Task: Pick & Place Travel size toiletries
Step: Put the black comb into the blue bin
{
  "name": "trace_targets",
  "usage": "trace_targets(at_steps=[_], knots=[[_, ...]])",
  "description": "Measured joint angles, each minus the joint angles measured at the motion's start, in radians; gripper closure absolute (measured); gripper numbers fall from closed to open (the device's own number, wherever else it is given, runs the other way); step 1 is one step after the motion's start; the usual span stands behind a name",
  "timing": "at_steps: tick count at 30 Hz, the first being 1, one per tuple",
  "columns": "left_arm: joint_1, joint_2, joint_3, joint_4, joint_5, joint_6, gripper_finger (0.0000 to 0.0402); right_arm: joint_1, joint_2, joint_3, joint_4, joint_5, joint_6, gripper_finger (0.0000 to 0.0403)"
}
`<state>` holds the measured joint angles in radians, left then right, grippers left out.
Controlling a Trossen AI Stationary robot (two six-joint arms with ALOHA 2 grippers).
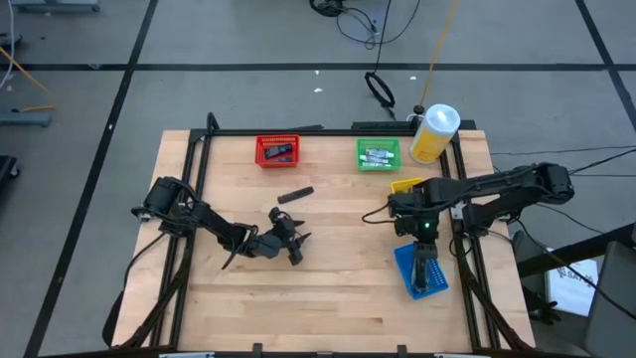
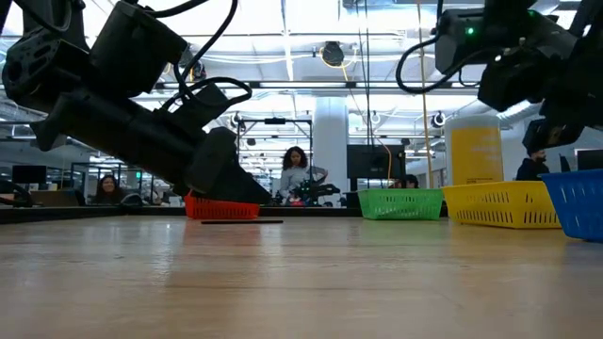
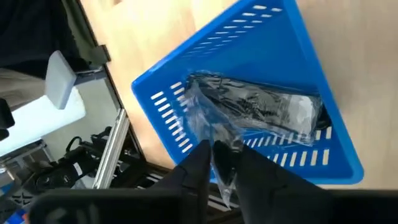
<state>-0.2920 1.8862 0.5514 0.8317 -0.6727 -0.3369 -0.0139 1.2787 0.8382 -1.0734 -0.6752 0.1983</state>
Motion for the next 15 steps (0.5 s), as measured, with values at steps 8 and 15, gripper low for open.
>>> trace_targets(at_steps=[8, 15], knots=[[0.0, 0.0, 0.0, -0.001, 0.0, 0.0, 0.0206, -0.029, -0.007, -0.003, 0.004, 0.074, 0.079, 0.0245], [0.0, 0.0, 0.0, -0.002, 0.0, 0.0, 0.0206, -0.109, -0.033, -0.003, -0.002, 0.022, 0.134, 0.0154]])
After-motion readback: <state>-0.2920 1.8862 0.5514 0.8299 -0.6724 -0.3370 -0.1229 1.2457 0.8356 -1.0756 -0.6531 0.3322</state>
